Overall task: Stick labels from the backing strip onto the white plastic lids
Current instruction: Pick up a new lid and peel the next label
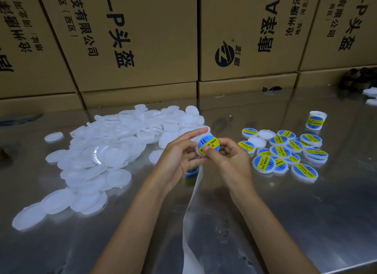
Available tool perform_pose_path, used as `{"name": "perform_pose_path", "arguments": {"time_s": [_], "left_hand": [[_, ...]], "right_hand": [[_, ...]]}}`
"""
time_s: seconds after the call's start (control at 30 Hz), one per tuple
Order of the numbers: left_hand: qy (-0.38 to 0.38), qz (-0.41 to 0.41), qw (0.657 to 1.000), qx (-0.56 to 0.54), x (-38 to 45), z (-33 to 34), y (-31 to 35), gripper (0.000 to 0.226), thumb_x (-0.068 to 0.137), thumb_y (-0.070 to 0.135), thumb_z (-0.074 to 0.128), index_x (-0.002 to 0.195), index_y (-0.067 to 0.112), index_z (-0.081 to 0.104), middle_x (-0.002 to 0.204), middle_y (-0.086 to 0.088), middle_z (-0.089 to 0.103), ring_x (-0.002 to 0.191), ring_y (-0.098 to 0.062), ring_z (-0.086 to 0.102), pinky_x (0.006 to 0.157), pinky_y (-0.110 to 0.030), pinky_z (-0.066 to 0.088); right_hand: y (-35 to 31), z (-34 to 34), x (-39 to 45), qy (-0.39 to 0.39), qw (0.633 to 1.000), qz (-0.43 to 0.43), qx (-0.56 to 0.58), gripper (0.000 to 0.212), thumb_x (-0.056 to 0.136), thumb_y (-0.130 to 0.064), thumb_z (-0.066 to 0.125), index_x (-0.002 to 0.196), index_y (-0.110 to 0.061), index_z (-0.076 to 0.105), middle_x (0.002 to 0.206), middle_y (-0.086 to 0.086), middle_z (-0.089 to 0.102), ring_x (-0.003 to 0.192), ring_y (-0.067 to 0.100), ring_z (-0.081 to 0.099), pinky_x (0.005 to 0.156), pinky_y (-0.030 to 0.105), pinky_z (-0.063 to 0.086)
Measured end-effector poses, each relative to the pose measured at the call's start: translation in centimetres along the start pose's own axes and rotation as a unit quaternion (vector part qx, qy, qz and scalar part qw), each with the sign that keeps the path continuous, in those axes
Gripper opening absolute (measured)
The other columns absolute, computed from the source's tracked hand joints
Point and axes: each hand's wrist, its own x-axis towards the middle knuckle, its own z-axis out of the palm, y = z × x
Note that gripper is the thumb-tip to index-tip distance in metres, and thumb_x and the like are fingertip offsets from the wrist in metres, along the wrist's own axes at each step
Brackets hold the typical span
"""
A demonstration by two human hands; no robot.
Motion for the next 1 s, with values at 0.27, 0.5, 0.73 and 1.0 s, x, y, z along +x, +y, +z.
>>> {"name": "perform_pose_path", "arguments": {"time_s": [0.27, 0.5, 0.73, 1.0], "left_hand": [[-0.001, 0.001, 1.000, 0.022, -0.24, 0.47, 0.09, 0.045, 0.096, -0.003, 0.040, 0.128, 0.014, 0.067, 0.122, -0.021, 0.070, 0.112, -0.035, 0.069, 0.091, -0.036, 0.059], [0.002, 0.003, 1.000, 0.019, -0.27, 0.63, -0.06, 0.044, 0.098, -0.002, 0.040, 0.127, 0.015, 0.067, 0.119, -0.019, 0.071, 0.109, -0.032, 0.070, 0.092, -0.036, 0.059], [-0.021, -0.014, 0.995, -0.097, -0.26, 0.10, 0.22, 0.041, 0.098, 0.001, 0.040, 0.129, 0.011, 0.064, 0.123, -0.020, 0.069, 0.112, -0.033, 0.069, 0.093, -0.038, 0.058], [-0.046, -0.019, 0.994, -0.096, -0.26, 0.10, 0.04, 0.040, 0.098, 0.004, 0.041, 0.129, 0.010, 0.065, 0.126, -0.019, 0.068, 0.111, -0.037, 0.068, 0.093, -0.042, 0.058]], "right_hand": [[0.28, 0.04, -0.06, 0.018, 0.999, -0.024, -0.026, 0.015, 0.080, -0.009, 0.078, 0.083, -0.022, 0.070, 0.077, -0.006, 0.071, 0.071, 0.006, 0.060, 0.066, 0.016, 0.049], [0.39, 0.00, -0.33, 0.025, 0.994, -0.081, -0.074, 0.019, 0.079, -0.016, 0.079, 0.086, -0.026, 0.066, 0.070, -0.020, 0.065, 0.061, -0.003, 0.052, 0.060, 0.009, 0.042], [0.43, -0.51, -0.25, 0.036, 0.988, -0.092, -0.118, 0.044, 0.071, -0.047, 0.083, 0.102, -0.040, 0.052, 0.073, -0.023, 0.052, 0.065, -0.004, 0.050, 0.061, 0.011, 0.042], [0.83, -0.44, -0.39, 0.014, 0.977, -0.110, -0.183, 0.046, 0.065, -0.068, 0.076, 0.086, -0.034, 0.052, 0.082, -0.015, 0.066, 0.069, 0.003, 0.058, 0.063, 0.028, 0.047]]}}
